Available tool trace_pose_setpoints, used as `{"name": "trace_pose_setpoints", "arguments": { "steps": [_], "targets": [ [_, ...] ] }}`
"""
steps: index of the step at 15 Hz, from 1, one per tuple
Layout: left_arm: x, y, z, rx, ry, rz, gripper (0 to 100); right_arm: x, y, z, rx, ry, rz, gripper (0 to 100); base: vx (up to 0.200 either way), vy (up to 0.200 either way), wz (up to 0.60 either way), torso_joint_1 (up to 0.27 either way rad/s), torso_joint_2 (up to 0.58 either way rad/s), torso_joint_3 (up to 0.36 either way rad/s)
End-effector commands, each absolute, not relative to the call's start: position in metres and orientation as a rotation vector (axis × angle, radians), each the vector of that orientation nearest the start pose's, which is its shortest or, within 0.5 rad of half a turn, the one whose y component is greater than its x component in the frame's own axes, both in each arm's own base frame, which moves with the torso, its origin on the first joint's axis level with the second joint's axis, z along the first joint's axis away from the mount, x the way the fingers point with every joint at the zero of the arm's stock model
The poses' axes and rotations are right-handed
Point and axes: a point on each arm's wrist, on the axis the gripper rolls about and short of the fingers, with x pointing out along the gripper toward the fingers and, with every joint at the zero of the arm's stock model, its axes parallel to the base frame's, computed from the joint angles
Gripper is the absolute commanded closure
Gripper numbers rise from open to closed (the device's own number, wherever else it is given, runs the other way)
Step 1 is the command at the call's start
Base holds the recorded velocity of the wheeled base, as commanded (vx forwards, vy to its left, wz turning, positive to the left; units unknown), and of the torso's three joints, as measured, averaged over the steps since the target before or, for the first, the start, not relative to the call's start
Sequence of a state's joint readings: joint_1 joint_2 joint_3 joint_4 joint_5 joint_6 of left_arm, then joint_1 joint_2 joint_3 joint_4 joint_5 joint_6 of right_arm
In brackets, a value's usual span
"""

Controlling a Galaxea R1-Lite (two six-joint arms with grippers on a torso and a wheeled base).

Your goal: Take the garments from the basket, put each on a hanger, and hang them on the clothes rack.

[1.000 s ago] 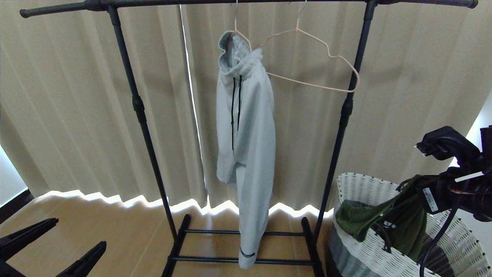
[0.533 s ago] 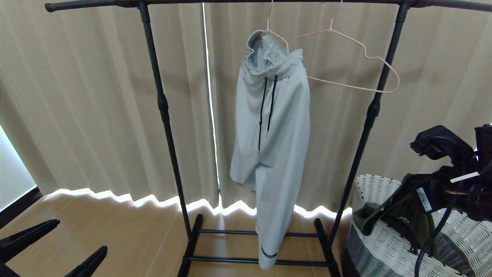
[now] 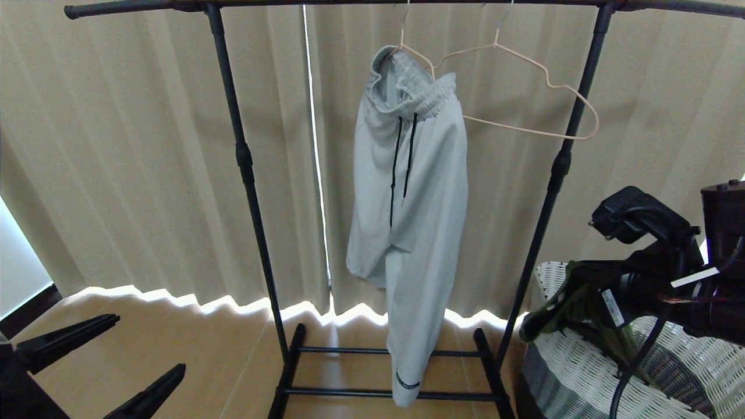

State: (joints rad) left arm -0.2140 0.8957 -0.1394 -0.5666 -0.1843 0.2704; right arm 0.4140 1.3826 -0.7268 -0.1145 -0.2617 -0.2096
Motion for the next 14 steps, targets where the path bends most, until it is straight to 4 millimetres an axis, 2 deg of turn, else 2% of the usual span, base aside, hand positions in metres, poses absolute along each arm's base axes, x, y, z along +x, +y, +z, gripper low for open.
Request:
{"name": "trace_pose_setpoints", "arguments": {
  "steps": [1,5,8,11,14],
  "targets": [
    [0.104,-0.033,0.159,0.292,0.142,-0.479,0,0.191,0.095,0.210,-0.373,0.426,0.301,100,0.000,0.000,0.00,0.000,0.00,0.000],
    [0.130,-0.049,0.180,0.299,0.121,-0.534,0,0.179,0.117,0.229,-0.360,0.339,0.435,100,0.000,0.000,0.00,0.000,0.00,0.000],
    [0.143,-0.061,0.184,0.285,0.137,-0.577,0,0.177,0.127,0.240,-0.341,0.278,0.480,100,0.000,0.000,0.00,0.000,0.00,0.000],
    [0.158,-0.077,0.193,0.270,0.131,-0.629,0,0.177,0.131,0.252,-0.300,0.175,0.491,100,0.000,0.000,0.00,0.000,0.00,0.000],
    [0.163,-0.106,0.196,0.220,0.153,-0.718,0,0.177,0.136,0.267,-0.278,0.120,0.503,100,0.000,0.000,0.00,0.000,0.00,0.000]
  ]
}}
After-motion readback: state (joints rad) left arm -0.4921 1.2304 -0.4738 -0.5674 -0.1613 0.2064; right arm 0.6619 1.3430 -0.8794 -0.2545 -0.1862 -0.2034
